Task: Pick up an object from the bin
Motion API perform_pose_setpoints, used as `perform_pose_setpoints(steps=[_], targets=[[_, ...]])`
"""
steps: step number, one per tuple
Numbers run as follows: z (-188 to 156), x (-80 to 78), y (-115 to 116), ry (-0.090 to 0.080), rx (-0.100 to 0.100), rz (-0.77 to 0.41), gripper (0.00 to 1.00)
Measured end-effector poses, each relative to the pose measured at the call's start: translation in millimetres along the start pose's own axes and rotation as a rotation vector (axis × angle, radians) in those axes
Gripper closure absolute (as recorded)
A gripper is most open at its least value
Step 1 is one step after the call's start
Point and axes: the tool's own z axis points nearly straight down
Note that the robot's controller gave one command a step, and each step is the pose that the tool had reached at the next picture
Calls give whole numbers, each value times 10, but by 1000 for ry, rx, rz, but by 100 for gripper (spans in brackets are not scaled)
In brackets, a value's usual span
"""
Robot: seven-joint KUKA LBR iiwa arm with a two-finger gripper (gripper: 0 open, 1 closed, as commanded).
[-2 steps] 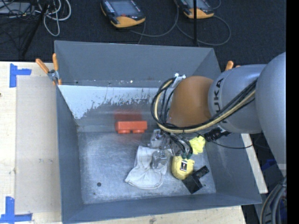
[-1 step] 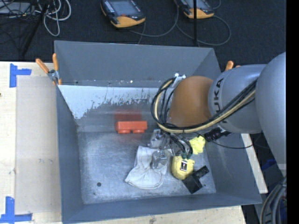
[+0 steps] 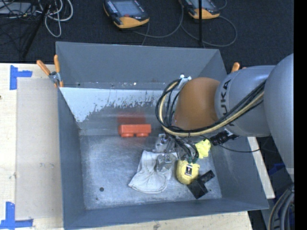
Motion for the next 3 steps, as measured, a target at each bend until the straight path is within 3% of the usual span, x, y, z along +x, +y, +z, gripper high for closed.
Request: perform_pose_setpoints(steps=[3], targets=[[-403, -5, 1, -7, 1, 0, 100]])
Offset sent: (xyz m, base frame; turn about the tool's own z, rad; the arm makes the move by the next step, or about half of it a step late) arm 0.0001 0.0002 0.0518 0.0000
